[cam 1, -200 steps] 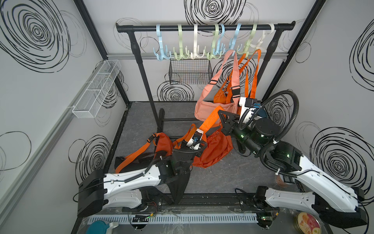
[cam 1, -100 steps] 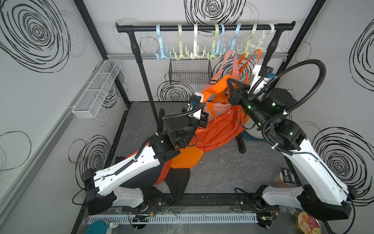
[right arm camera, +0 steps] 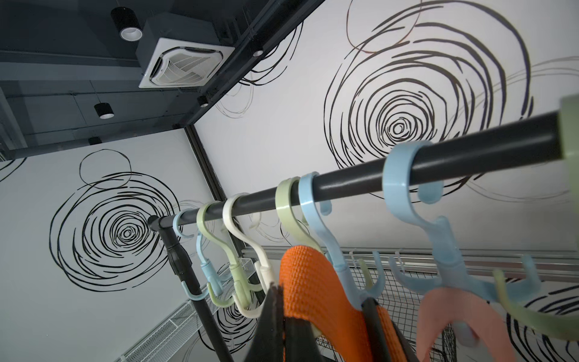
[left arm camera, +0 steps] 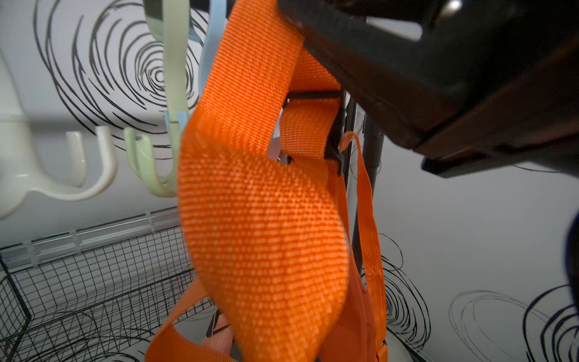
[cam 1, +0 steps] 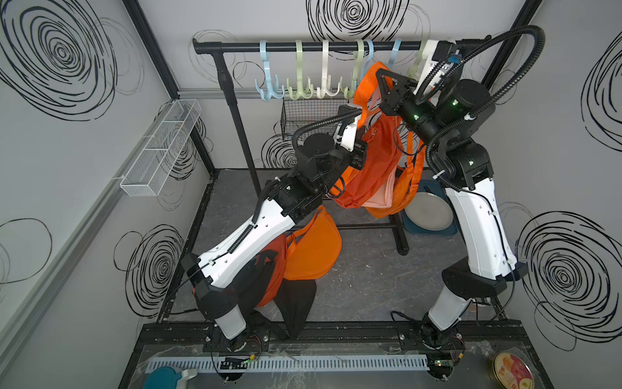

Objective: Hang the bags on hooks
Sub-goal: Hang the bag on the hook.

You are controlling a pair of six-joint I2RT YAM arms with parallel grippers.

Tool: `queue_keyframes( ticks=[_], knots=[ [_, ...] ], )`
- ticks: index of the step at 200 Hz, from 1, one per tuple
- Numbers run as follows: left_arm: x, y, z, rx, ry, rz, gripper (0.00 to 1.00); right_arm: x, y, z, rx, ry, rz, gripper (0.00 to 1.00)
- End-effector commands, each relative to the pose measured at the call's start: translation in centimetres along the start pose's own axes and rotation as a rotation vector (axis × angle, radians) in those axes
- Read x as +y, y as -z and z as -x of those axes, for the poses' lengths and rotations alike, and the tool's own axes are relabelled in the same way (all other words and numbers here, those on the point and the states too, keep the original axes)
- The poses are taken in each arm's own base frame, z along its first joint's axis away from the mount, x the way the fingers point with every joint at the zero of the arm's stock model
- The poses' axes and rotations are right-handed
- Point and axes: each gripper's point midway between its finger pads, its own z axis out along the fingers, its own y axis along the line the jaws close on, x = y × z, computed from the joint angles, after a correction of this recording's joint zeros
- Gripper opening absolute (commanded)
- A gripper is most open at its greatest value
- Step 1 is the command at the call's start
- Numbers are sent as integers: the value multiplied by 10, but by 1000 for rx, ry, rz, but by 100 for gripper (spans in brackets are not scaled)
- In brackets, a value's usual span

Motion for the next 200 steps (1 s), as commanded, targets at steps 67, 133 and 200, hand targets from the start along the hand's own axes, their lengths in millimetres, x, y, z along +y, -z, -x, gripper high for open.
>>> queue_keyframes(
  ticks=[67,133,200],
  knots=[
    [-1,-15,18,-32,66,-90,0,-15,-20,6,-26,-65,87,0],
    [2,-20,14,-28,147,-131,0,-36,-35,-6,-21,-79,52,0],
    [1,-18,-1,-1,165,-141,0,-53,-31,-26,72,-85,-5,0]
  ],
)
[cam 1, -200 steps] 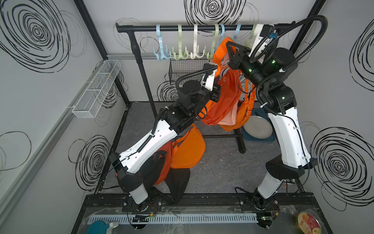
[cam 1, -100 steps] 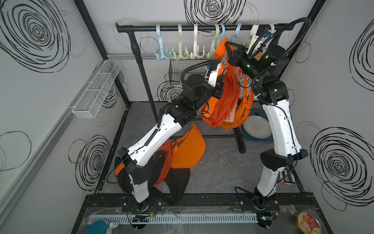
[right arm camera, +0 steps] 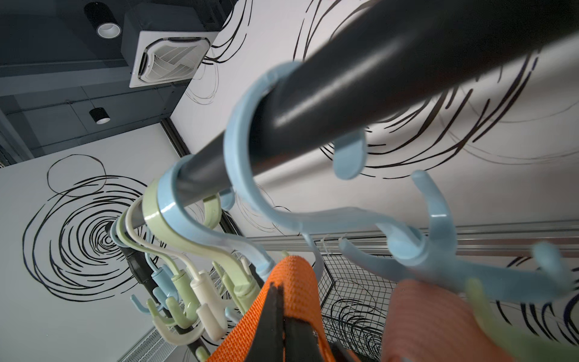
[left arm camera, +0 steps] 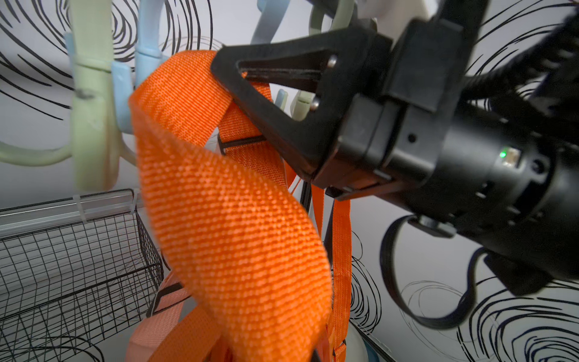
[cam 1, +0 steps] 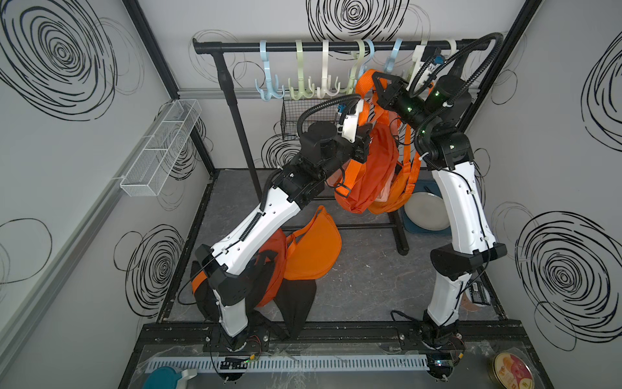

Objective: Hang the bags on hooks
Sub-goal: Hang the bag on the hook.

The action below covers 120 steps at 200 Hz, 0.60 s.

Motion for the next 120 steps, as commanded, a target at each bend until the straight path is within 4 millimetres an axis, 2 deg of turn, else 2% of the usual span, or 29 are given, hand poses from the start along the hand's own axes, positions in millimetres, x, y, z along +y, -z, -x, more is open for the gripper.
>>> queue_keyframes(
  ticks=[1,56,120],
  knots=[
    [-2,6,16,-60,19,-25,0,3,7,5,6,7,3,0],
    [-7,13,6,-35,20,-44,0,-9,20,-4,81,-2,-36,0],
    [-4,26,9,-48,15,-29,0,0,45,-4,112,7,-50,0]
  ],
)
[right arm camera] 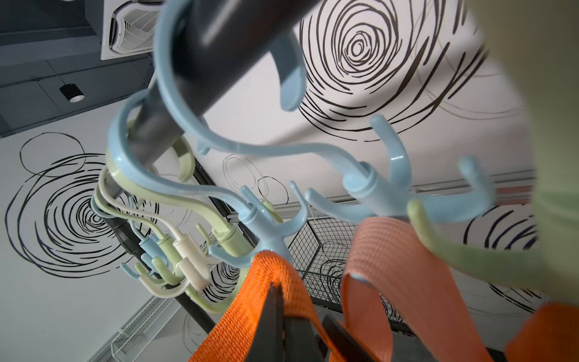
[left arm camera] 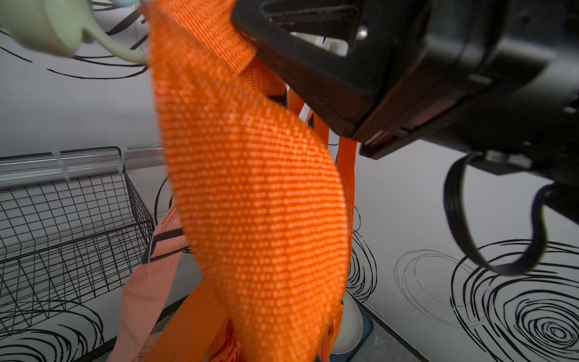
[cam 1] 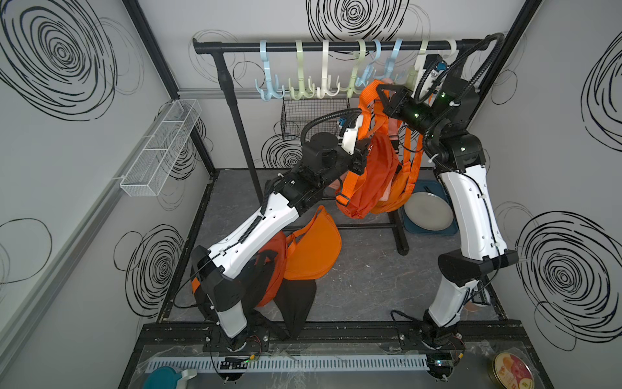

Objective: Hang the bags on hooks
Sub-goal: Hang the bag on the hook.

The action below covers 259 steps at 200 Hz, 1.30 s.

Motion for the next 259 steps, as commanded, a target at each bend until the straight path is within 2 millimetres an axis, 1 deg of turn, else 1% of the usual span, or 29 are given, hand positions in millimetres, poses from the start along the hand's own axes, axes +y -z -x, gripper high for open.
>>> queue_keyframes(
  ticks=[1,15,33,65,97,121,140,158,180,210,240,259],
  knots=[
    [-6,19,42,-121,4,-22,0,10,22,9,-7,24,-9,0],
    [-7,19,42,-124,8,-26,0,7,28,10,-9,33,-35,0],
    [-9,16,43,-126,13,-35,0,9,33,12,-11,38,-39,0],
    [-15,11,51,-144,33,-61,0,19,36,20,-31,39,-5,0],
    [-23,2,57,-163,62,-89,0,30,35,34,-77,50,39,0],
    [-33,-7,51,-159,79,-110,0,29,33,41,-106,59,31,0],
    [-36,-11,49,-165,88,-110,0,33,28,40,-113,59,59,0],
    [-32,-13,49,-171,95,-98,0,35,22,41,-120,55,77,0],
    [-29,-13,53,-194,103,-82,0,32,15,44,-137,54,75,0],
    [-22,-13,58,-223,111,-57,0,34,9,47,-160,40,100,0],
    [-17,-13,59,-235,111,-37,0,22,2,50,-191,59,56,0],
    [-10,-12,60,-245,119,-21,0,15,-8,42,-174,55,48,0]
  ],
)
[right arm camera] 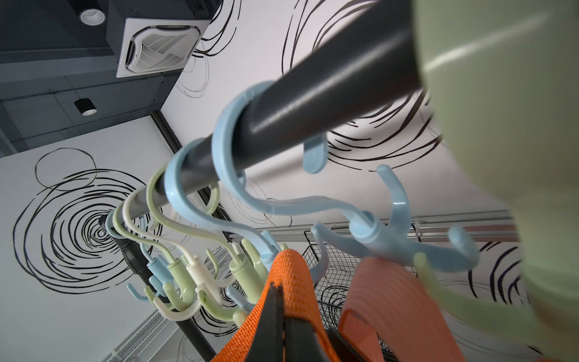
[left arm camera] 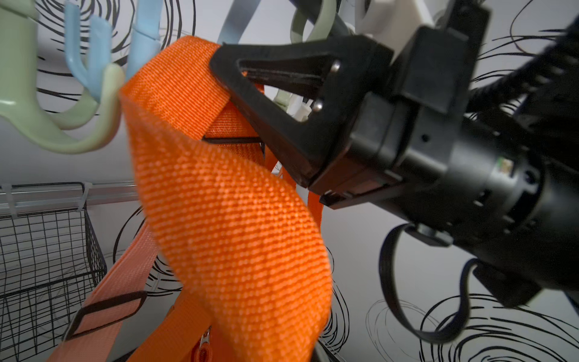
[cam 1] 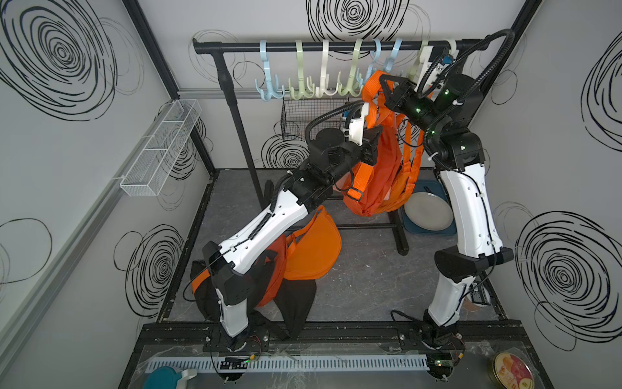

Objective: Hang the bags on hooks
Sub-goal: Hang the bag on the hook.

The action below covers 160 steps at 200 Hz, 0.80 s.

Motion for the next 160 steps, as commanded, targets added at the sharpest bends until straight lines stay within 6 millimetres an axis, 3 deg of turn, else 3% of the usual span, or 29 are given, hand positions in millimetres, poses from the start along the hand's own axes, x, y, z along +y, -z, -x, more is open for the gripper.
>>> queue_keyframes(
  ticks=[1,34,80,160],
  knots=[
    [8,3,26,-101,17,17,0,9,-1,19,-74,24,26,0],
    [17,3,25,-101,23,34,0,-7,-8,5,-39,14,-23,0],
    [27,9,29,-110,14,57,0,-20,-1,-11,41,11,-84,0],
    [34,19,34,-125,8,74,0,-1,24,-15,110,43,-93,0]
  ],
)
